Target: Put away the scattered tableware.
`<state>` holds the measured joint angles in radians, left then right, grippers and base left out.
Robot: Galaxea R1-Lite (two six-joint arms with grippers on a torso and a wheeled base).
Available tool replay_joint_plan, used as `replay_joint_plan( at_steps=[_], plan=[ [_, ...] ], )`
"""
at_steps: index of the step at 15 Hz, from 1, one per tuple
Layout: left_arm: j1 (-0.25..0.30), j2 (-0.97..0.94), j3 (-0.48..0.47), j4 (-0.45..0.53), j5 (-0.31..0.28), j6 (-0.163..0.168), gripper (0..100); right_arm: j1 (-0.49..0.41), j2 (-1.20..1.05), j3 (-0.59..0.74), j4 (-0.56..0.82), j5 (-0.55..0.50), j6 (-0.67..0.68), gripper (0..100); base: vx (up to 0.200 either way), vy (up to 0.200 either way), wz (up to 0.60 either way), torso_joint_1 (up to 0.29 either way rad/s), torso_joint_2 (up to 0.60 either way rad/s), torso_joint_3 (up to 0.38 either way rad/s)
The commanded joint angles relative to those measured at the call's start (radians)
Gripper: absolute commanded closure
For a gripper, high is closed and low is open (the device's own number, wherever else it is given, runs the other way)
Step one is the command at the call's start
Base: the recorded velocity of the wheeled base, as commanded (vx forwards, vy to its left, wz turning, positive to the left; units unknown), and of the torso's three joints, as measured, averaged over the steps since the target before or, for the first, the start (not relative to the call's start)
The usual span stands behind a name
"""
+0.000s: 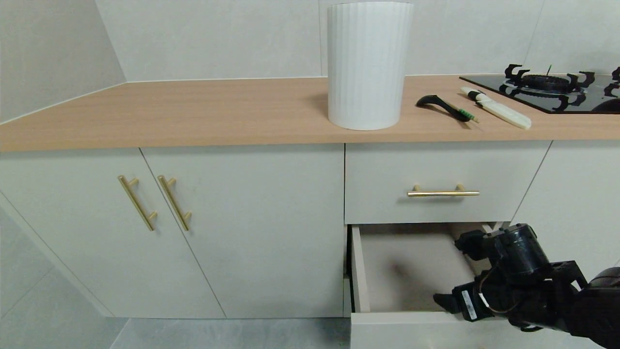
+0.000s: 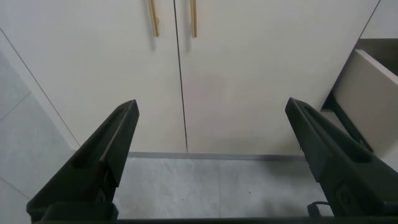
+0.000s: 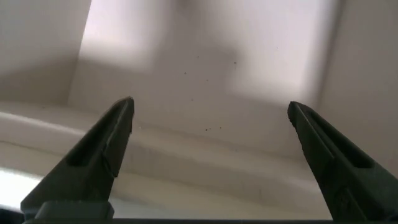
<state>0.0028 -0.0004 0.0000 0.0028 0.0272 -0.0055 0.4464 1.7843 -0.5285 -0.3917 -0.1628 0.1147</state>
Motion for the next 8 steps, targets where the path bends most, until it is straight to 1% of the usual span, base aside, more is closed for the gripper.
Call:
replay_joint_plan(
  at_steps=[1, 4, 6, 8],
  plan=[
    [0.000, 0.000, 0.000, 0.000, 0.000, -0.001, 0, 0.032, -0.074, -0.036, 0.100, 0.006, 0.002, 0, 0.000, 0.000, 0.00, 0.000, 0.00, 0.000],
    [0.000, 0.000, 0.000, 0.000, 0.000, -0.001, 0, 0.057, -0.101, -0.057, 0.224, 0.005, 0.000, 0, 0.000, 0.000, 0.00, 0.000, 0.00, 0.000],
    [0.000, 0.000, 0.000, 0.000, 0.000, -0.001, 0, 0.066, -0.114, -0.061, 0.266, 0.005, -0.017, 0, 0.000, 0.000, 0.00, 0.000, 0.00, 0.000],
    [0.000, 0.000, 0.000, 0.000, 0.000, -0.001, 0, 0.077, -0.144, -0.062, 0.341, 0.005, -0.050, 0, 0.000, 0.000, 0.00, 0.000, 0.00, 0.000]
  ],
)
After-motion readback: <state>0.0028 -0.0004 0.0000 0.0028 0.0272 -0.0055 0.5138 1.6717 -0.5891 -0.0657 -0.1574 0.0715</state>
